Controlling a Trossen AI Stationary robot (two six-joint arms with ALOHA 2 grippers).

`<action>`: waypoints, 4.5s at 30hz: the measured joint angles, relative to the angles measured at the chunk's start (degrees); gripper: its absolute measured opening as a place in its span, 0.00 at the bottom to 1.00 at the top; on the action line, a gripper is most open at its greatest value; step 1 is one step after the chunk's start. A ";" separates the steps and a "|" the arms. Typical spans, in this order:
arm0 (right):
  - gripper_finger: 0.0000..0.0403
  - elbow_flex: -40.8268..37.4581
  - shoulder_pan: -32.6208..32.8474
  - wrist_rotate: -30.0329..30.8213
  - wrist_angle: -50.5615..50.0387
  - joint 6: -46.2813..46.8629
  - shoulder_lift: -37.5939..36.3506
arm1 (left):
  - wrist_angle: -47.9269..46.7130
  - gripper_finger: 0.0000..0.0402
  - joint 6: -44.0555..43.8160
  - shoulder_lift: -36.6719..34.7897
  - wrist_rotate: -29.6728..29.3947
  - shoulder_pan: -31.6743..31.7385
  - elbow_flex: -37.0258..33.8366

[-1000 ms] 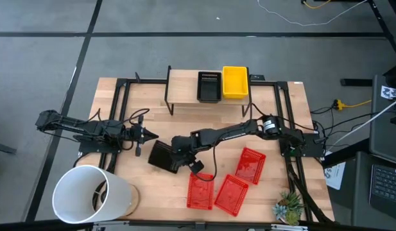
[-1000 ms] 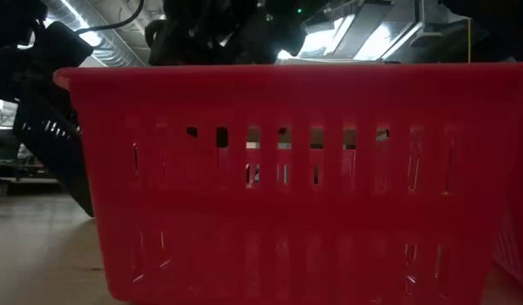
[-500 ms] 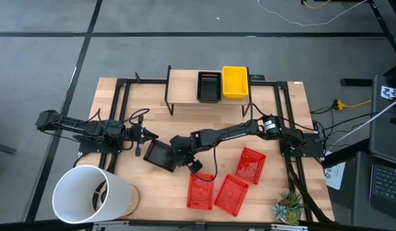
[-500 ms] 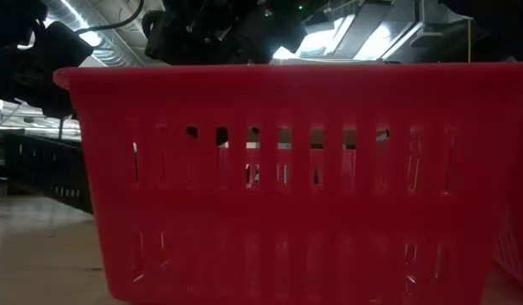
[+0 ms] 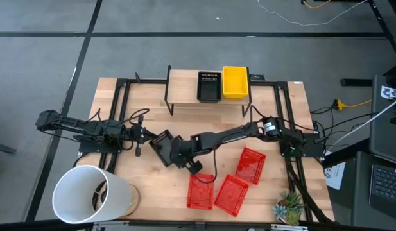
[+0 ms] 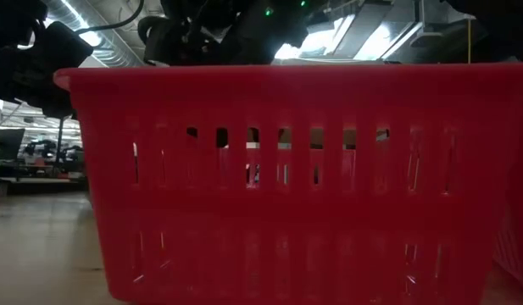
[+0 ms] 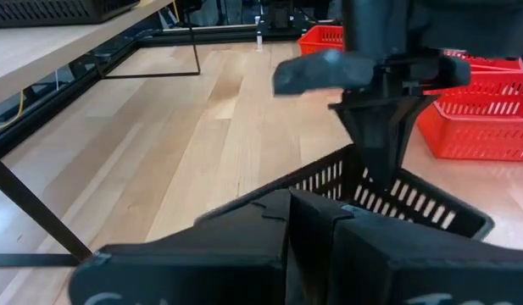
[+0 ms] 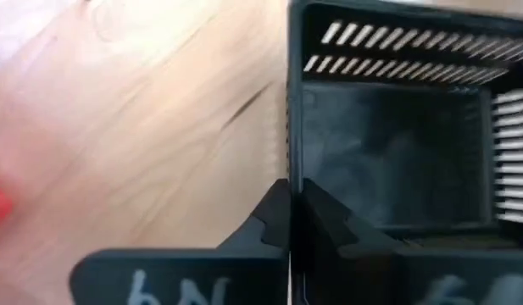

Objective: Stack baskets on shelf by color
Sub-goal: Stack the black basket on top of the black baskets on the shelf

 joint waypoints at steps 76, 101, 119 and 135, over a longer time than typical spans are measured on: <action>0.00 0.00 -28.93 4.28 -27.91 9.35 -29.68 | 2.14 0.00 2.97 -0.12 -0.02 0.01 0.01; 0.09 0.00 -28.98 4.36 -28.80 12.69 -29.27 | 1.68 0.00 2.64 -0.11 -0.02 0.01 0.01; 0.28 4.48 -27.42 4.50 -29.82 16.82 -29.27 | 1.68 0.00 2.58 -0.12 -0.01 0.01 0.01; 0.23 -8.96 -21.27 36.94 -9.64 12.44 -28.09 | 1.44 0.00 2.60 -0.09 -0.02 0.02 0.01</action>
